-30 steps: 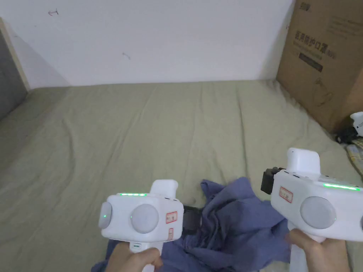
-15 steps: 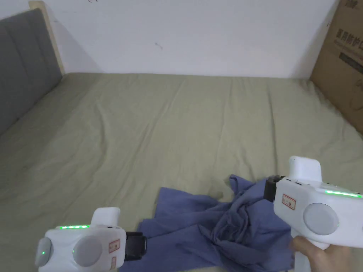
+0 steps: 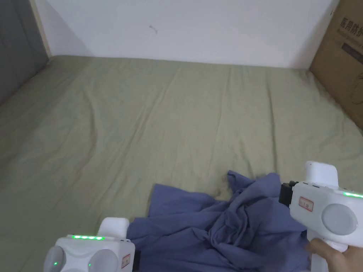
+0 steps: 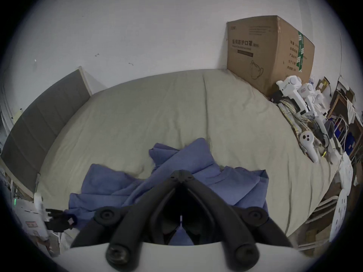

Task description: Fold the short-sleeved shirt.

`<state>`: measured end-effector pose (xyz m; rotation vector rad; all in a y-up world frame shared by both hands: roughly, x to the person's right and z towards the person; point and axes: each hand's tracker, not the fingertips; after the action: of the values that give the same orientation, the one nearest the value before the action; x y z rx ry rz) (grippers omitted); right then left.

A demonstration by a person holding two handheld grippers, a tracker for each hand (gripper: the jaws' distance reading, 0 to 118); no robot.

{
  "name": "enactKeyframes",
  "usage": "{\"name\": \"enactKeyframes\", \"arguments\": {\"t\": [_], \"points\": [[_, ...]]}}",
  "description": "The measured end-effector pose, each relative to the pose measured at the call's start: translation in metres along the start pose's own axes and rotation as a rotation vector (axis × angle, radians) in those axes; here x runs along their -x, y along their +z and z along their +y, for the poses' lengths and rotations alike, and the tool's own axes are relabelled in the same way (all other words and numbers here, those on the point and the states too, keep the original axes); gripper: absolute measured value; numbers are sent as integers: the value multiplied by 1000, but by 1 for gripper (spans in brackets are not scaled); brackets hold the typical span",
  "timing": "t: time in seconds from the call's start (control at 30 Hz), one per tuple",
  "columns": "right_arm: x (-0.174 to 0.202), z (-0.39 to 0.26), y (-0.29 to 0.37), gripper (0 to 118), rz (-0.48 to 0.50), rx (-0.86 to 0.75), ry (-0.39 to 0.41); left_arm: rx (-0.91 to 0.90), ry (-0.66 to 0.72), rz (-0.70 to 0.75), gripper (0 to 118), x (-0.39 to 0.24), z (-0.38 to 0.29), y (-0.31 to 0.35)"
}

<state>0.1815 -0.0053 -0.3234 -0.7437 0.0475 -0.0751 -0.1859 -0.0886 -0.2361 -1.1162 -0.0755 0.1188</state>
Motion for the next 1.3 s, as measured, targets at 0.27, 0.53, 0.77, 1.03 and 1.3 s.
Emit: {"name": "enactKeyframes", "arguments": {"t": [0.27,0.53,0.77,1.03,1.3], "points": [[-39,63,-92,75,29,205,-93,14,-31,-10,6,-10,2,12],[-47,47,-180,70,72,483,-85,43,-16,-11,6,-8,6,11],[-49,48,-178,10,-18,422,50,50,-26,-1,6,-10,8,10],[-56,91,-111,9,2,273,56,-27,-41,-6,6,-13,19,44],[-68,185,-18,9,-69,50,107,-221,-50,37,6,-4,82,102]]}}
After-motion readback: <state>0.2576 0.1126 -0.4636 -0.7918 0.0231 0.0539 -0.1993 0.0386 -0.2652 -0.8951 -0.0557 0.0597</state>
